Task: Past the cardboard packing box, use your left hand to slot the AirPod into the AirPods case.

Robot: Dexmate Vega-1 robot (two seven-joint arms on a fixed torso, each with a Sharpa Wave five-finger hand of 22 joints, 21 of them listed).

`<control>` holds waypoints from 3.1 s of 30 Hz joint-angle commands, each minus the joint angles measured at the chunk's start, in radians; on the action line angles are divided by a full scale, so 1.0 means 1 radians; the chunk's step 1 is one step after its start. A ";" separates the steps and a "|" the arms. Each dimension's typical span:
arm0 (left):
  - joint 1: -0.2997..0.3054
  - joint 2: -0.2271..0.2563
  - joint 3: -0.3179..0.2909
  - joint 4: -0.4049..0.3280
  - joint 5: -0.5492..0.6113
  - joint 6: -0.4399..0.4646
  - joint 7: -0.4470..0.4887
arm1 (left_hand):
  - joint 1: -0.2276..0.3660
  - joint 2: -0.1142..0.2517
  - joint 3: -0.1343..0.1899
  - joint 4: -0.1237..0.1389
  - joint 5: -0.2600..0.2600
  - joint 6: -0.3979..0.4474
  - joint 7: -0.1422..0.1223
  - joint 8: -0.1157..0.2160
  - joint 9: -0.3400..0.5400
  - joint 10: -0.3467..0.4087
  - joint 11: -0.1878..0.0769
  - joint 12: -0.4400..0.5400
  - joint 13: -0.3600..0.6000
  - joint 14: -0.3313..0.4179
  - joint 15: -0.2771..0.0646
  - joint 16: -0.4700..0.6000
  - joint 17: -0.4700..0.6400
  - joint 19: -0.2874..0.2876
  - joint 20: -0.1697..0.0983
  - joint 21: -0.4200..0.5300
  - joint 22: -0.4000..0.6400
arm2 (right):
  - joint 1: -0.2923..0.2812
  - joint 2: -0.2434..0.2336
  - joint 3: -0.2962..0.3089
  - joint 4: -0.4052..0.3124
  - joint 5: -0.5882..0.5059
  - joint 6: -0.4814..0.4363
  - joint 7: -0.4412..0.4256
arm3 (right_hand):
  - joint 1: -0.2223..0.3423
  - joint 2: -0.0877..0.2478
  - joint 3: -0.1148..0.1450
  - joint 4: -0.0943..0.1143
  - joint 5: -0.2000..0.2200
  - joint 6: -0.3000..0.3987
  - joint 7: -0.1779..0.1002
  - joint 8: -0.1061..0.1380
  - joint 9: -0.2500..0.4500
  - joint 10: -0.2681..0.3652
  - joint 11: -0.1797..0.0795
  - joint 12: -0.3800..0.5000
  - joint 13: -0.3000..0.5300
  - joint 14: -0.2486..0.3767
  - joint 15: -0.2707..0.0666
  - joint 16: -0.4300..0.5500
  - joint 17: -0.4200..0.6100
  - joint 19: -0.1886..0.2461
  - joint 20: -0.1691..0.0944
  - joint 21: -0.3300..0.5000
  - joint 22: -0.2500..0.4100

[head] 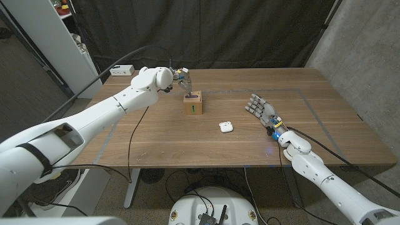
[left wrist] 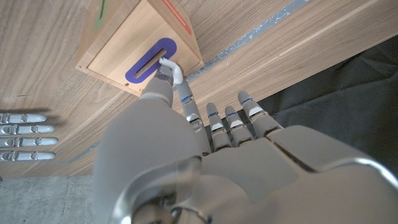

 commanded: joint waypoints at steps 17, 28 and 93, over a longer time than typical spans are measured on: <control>0.065 0.025 -0.038 -0.129 0.029 0.060 0.035 | 0.036 0.017 -0.004 -0.009 -0.006 0.081 0.007 0.048 0.044 0.043 -0.004 0.018 0.005 0.044 -0.063 0.003 0.001 0.028 -0.011 0.014 0.004 | -0.041 -0.021 0.010 -0.047 0.003 0.005 -0.013 | -0.011 -0.001 0.003 0.006 0.003 0.000 0.005 0.005 0.004 0.004 0.002 0.006 0.004 0.010 -0.072 0.000 0.001 0.008 -0.011 -0.002 0.004; 0.106 0.046 -0.049 -0.249 0.036 0.102 -0.005 | 0.038 0.017 -0.012 -0.006 -0.007 0.076 0.016 0.053 0.065 0.044 0.000 0.016 0.005 0.049 -0.058 0.000 0.001 0.031 -0.004 0.015 0.005 | -0.010 -0.025 -0.012 -0.038 0.003 -0.013 0.037 | -0.010 -0.001 0.005 0.005 0.003 0.000 0.007 0.005 0.003 0.004 0.001 0.006 0.004 0.010 -0.073 -0.001 0.001 0.008 -0.010 -0.002 0.004; 0.116 -0.132 0.114 -0.175 0.105 0.091 -0.040 | 0.040 0.025 -0.035 0.002 -0.010 0.068 0.012 0.043 0.090 0.044 -0.002 0.009 0.004 0.047 -0.059 -0.004 0.001 0.020 -0.003 0.009 0.005 | -0.066 -0.092 0.087 0.056 0.082 0.047 0.191 | -0.005 0.000 0.006 -0.003 0.003 -0.001 0.007 0.004 0.003 0.006 0.000 0.005 0.005 0.009 -0.071 0.000 0.003 0.006 -0.009 -0.003 0.004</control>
